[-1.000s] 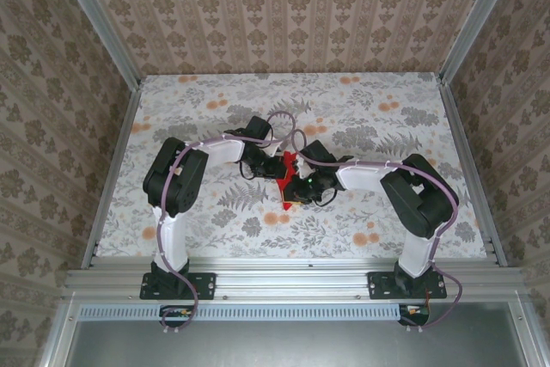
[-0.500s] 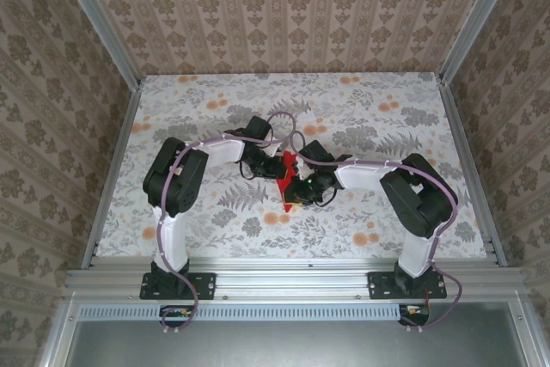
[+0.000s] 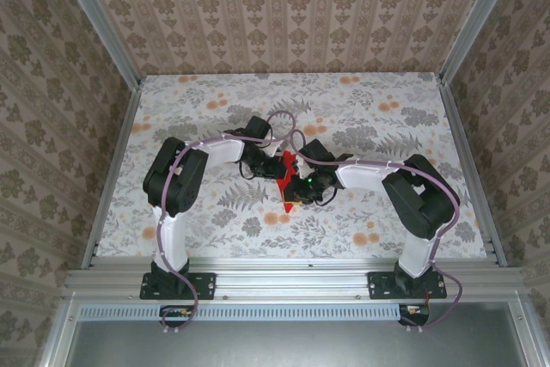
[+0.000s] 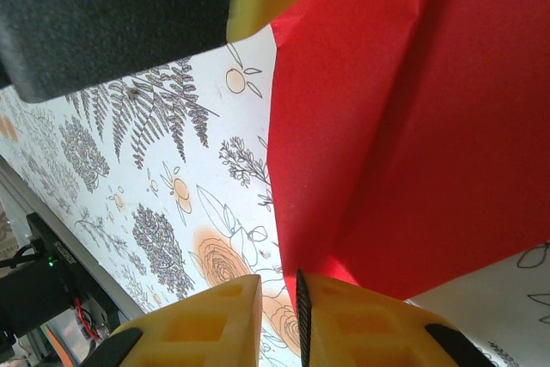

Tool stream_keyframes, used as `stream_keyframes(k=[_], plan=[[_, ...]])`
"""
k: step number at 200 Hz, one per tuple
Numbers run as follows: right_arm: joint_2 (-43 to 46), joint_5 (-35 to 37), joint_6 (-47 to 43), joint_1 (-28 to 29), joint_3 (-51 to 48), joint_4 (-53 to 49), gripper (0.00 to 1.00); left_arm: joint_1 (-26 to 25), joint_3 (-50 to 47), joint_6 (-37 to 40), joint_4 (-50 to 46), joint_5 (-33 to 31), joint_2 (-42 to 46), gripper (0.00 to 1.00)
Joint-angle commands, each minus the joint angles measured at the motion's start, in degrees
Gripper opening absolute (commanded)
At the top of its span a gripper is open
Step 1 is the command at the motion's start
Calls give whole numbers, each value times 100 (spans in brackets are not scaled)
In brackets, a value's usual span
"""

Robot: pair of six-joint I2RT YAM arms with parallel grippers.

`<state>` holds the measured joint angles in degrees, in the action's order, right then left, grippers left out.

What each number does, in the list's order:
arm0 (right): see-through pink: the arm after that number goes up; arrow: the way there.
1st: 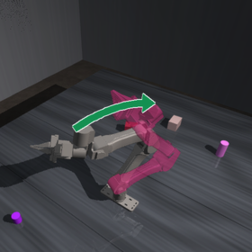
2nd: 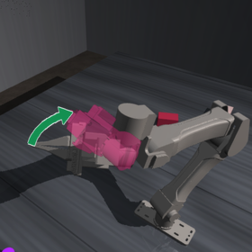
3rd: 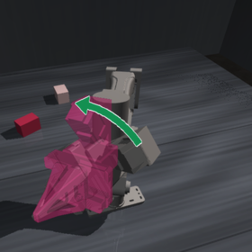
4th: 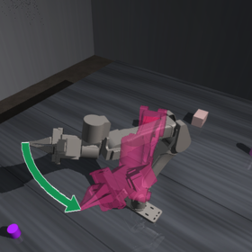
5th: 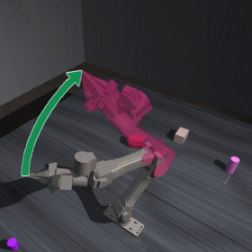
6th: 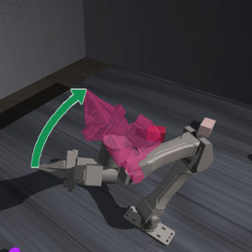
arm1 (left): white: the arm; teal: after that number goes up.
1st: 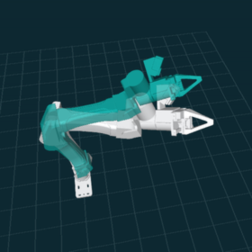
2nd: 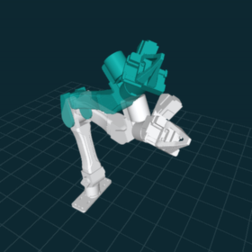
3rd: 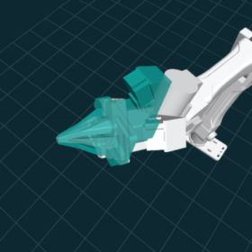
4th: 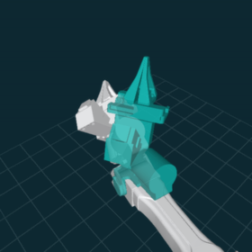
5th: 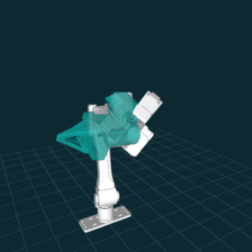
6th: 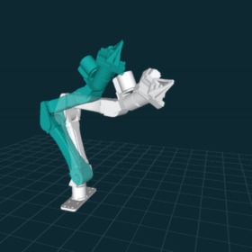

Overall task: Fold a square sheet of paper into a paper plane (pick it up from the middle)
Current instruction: Fourth fold the wing at the center of the table.

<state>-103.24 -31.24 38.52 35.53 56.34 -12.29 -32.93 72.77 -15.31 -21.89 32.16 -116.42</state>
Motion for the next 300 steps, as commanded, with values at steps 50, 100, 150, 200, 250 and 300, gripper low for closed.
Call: stream_keyframes(k=[50,100,150,200,250,300], plan=[[-184,13,-112,41,272,-104,22,67,-245,177,-571,-774,-564,8],[-293,-6,-89,53,332,-60,22,71,-234,178,-577,-764,-592,8],[62,172,-152,-1,60,-183,26,85,-255,196,-578,-765,-592,8],[-22,163,-121,-50,42,-87,27,85,-212,195,-610,-756,-585,8],[-195,-11,-90,-22,123,0,26,94,-246,193,-606,-764,-559,8],[-307,-57,-64,29,217,40,26,94,-226,213,-638,-764,-566,8]])
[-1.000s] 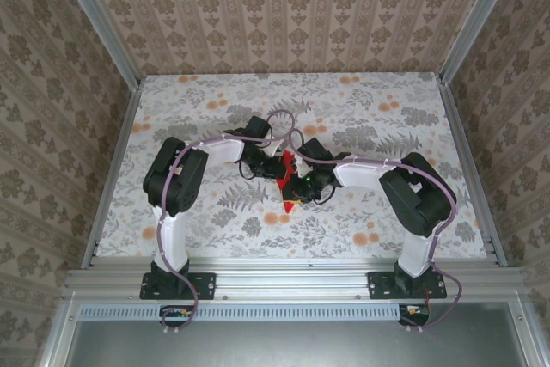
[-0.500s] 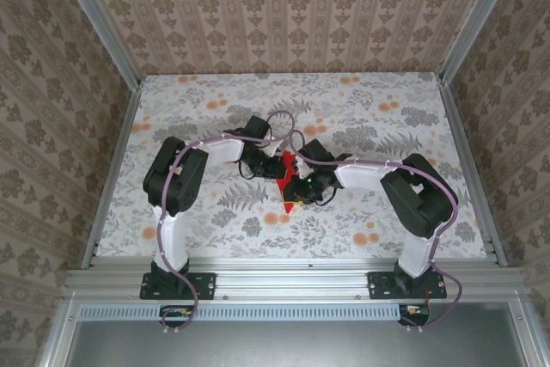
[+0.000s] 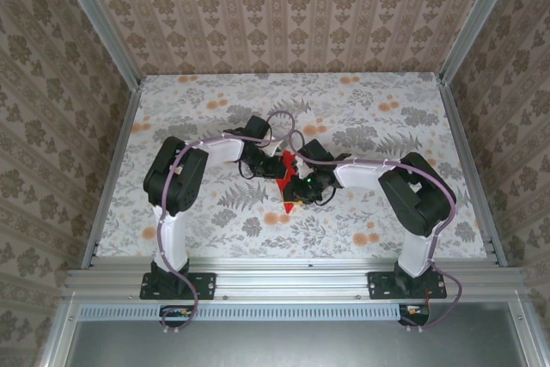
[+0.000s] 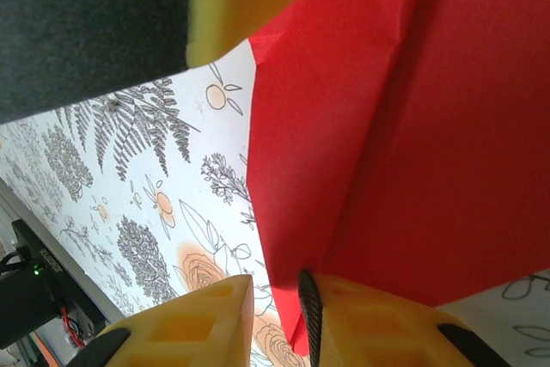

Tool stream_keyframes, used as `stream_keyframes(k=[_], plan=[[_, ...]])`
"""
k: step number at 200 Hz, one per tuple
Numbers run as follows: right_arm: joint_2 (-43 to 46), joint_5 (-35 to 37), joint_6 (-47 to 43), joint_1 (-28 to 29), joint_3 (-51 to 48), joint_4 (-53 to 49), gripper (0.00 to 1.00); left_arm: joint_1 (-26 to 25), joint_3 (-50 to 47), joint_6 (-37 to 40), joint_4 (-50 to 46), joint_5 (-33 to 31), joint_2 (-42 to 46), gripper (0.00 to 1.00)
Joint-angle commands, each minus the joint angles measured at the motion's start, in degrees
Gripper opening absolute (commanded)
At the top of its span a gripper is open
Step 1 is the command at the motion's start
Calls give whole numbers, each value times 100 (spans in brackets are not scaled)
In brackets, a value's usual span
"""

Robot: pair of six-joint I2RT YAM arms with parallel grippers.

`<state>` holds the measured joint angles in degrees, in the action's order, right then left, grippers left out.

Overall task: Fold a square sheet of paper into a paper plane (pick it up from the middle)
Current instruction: Fourth fold the wing at the center of the table.

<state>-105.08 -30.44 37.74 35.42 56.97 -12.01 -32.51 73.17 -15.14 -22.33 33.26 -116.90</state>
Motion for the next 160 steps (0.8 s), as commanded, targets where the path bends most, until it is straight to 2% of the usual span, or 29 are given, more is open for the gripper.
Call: stream_keyframes(k=[1,160], plan=[[-129,-138,15,42,155,9,26,52,-267,195,-596,-874,-518,8],[-258,-183,15,139,319,8,24,61,-254,213,-615,-865,-544,8]])
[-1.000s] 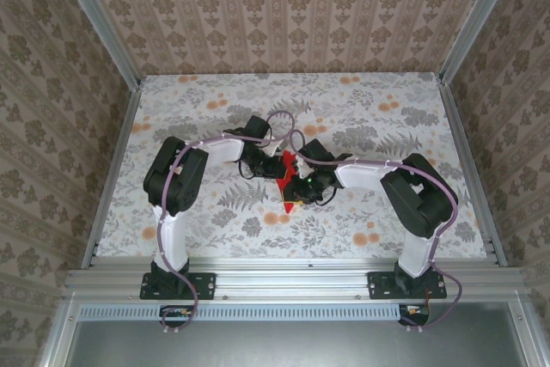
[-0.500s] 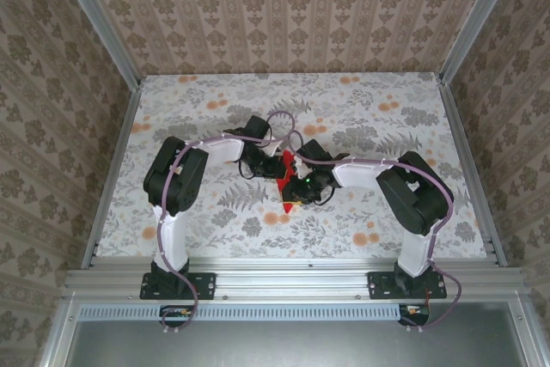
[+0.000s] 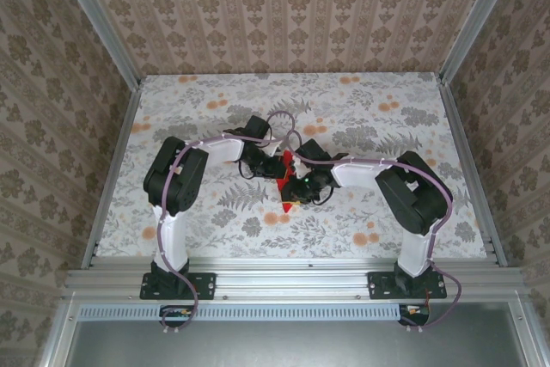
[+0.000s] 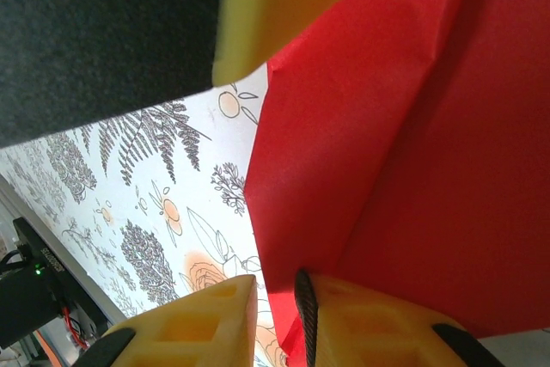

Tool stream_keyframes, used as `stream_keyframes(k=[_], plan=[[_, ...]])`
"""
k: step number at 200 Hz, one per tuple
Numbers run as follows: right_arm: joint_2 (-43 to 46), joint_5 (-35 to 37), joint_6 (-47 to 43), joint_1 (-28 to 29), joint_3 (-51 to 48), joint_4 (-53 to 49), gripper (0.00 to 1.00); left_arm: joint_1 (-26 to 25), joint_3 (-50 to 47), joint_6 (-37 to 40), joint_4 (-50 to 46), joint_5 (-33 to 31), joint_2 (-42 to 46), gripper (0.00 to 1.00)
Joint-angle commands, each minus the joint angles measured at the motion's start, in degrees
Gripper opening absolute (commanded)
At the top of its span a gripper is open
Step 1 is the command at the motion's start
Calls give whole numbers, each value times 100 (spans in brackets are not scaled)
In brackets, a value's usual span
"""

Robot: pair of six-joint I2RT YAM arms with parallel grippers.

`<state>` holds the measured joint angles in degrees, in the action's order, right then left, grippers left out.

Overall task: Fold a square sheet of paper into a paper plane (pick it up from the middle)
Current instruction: Fourth fold the wing at the center of the table.

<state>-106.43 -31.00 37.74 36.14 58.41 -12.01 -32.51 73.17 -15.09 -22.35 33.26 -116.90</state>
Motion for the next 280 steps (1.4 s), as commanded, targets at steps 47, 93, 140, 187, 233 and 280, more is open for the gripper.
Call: stream_keyframes(k=[47,93,140,187,233,280], plan=[[-281,11,-93,109,289,-279,22,69,-257,235,-639,-865,-535,8],[-355,324,-283,177,400,-728,22,78,-242,261,-665,-876,-526,8],[-472,709,-539,321,544,-1170,21,87,-180,270,-718,-865,-452,8],[-543,1171,-653,472,487,-1374,20,122,-71,274,-788,-865,-338,8],[-604,1765,-771,658,439,-1592,19,174,90,159,-729,-606,-269,8],[-680,2349,-819,874,339,-1717,18,276,323,24,-707,-359,-123,8]])
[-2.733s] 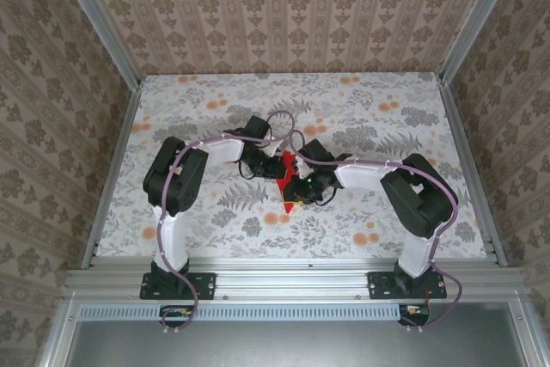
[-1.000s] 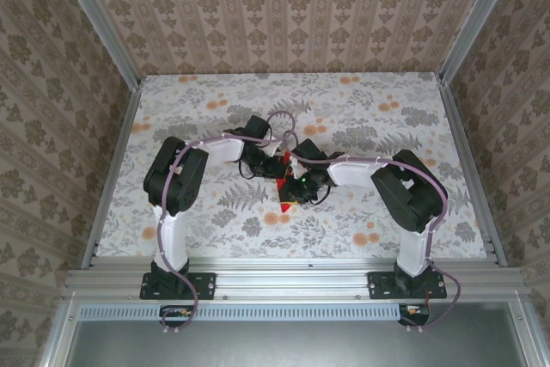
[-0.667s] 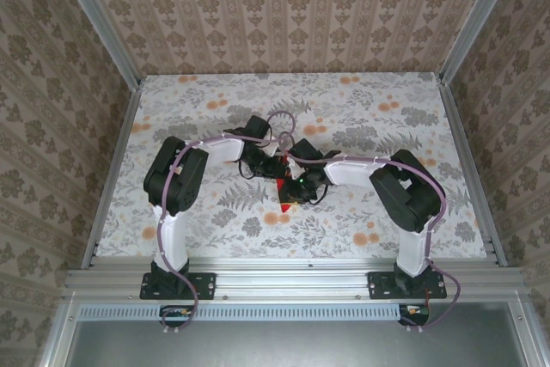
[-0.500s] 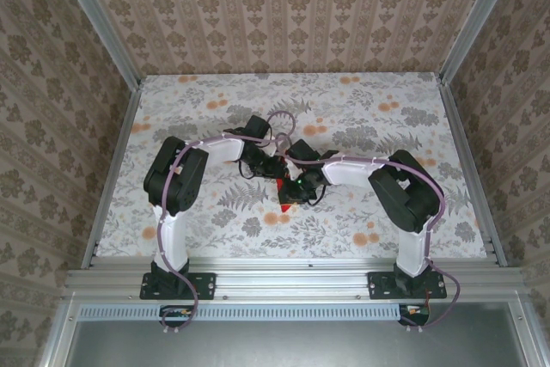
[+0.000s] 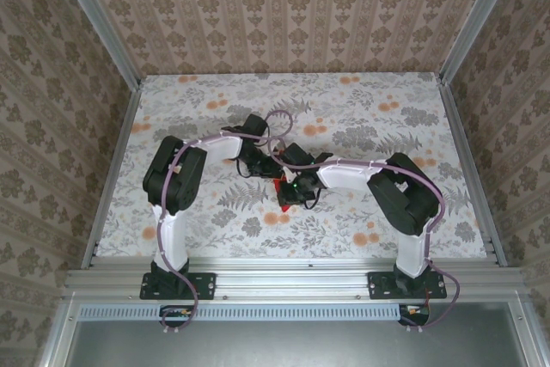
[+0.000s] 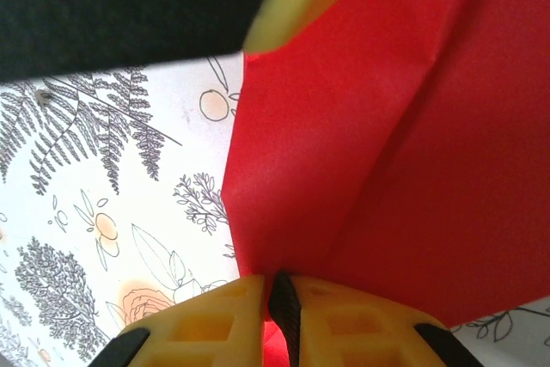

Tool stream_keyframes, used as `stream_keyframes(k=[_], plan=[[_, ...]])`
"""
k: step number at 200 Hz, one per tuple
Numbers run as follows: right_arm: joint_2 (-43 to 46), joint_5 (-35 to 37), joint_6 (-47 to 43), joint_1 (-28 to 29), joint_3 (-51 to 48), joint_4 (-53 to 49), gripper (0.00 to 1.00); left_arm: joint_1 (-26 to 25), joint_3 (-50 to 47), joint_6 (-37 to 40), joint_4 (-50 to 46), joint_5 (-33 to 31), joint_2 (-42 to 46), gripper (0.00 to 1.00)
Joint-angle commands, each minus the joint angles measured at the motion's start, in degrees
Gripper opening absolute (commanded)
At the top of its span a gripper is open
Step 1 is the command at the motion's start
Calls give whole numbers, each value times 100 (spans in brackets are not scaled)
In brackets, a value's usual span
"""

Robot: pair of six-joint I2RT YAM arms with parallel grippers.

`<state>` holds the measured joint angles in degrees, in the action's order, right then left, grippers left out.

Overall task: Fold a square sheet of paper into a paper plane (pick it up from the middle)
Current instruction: Fourth fold the wing at the center of the table.

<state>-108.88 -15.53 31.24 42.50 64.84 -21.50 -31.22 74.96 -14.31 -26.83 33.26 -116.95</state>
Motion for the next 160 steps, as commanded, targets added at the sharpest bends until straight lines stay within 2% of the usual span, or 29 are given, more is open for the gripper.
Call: stream_keyframes(k=[1,52,87,120,160], plan=[[-438,808,-166,244,-304,-768,18,149,151,-55,-260,-357,-123,8],[-369,899,-74,328,-439,-641,18,187,546,-134,-296,-73,-168,9],[-284,899,-57,337,-522,-507,17,263,678,-139,-453,-173,104,10],[-237,792,-52,332,-573,-342,16,283,577,-217,-701,-239,531,10],[-211,736,-13,332,-622,-242,16,273,8,-362,-698,-467,1087,10]])
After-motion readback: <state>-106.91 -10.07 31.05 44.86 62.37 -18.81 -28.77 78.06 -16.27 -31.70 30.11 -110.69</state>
